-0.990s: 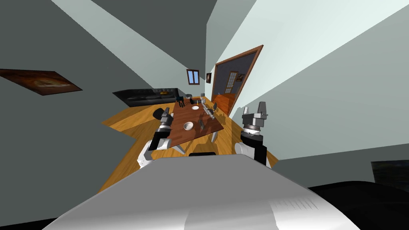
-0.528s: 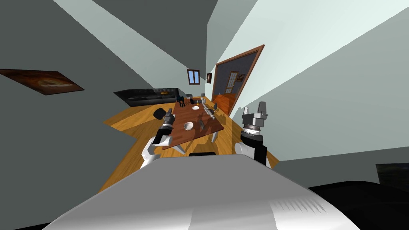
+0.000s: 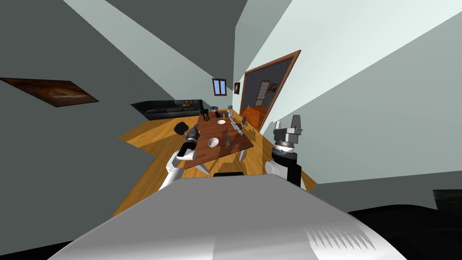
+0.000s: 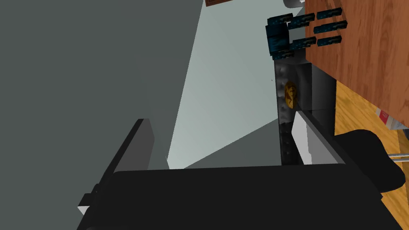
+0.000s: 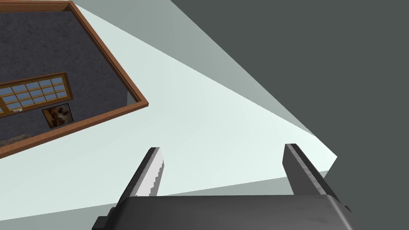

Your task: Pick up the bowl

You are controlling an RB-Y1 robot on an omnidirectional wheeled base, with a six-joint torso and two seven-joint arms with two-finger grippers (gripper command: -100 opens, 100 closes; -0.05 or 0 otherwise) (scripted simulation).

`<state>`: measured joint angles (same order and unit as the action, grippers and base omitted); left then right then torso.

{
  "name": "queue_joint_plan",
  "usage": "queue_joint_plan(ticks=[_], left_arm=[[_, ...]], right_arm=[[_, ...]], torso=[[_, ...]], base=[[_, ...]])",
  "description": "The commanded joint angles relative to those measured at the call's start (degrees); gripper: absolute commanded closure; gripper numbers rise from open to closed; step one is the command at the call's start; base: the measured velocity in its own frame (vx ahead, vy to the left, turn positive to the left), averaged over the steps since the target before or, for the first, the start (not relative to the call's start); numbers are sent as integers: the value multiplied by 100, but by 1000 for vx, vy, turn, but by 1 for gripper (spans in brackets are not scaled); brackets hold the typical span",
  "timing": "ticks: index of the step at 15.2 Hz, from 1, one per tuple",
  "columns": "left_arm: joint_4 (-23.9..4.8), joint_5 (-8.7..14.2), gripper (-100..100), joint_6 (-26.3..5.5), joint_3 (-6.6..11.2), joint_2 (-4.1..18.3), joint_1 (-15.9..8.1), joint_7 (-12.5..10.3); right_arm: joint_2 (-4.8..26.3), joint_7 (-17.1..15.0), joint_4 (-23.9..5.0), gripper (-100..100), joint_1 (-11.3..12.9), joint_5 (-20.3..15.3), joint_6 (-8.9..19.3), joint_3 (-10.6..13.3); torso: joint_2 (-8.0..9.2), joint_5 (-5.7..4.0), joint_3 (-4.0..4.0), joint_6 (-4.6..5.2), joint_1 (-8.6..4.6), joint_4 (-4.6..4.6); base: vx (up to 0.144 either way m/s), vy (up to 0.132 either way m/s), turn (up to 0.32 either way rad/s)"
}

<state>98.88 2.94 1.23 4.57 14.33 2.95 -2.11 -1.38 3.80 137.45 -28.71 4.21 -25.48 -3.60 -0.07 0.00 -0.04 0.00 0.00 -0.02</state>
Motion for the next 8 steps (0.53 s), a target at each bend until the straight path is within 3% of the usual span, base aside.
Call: queue_joint_plan(ticks=[1, 2, 4, 5, 7, 8], left_arm=[[-202, 31, -100, -152, 9, 32, -95, -12], [-376, 91, -100, -373, 15, 54, -329, -17], [-538, 91, -100, -457, 15, 54, -338, -17], [-744, 153, -100, -652, 21, 68, -583, -22], [-880, 153, -100, -767, 21, 68, -583, -22], [-1105, 215, -100, -948, 26, 75, -828, -25]], right_arm=[[0, 0, 0, 0, 0, 0, 0, 0], [0, 0, 0, 0, 0, 0, 0, 0], [0, 0, 0, 0, 0, 0, 0, 0], [0, 0, 0, 0, 0, 0, 0, 0], [0, 0, 0, 0, 0, 0, 0, 0], [0, 0, 0, 0, 0, 0, 0, 0]], torso=[[0, 0, 0, 0, 0, 0], [1, 0, 0, 0, 0, 0], [0, 0, 0, 0, 0, 0], [1, 0, 1, 0, 0, 0], [1, 0, 0, 0, 0, 0], [2, 0, 1, 0, 0, 0]], base=[[7, -2, 7], [7, -2, 26], [6, -3, 16], [6, -2, 29], [3, -1, 14], [5, -1, 26]])
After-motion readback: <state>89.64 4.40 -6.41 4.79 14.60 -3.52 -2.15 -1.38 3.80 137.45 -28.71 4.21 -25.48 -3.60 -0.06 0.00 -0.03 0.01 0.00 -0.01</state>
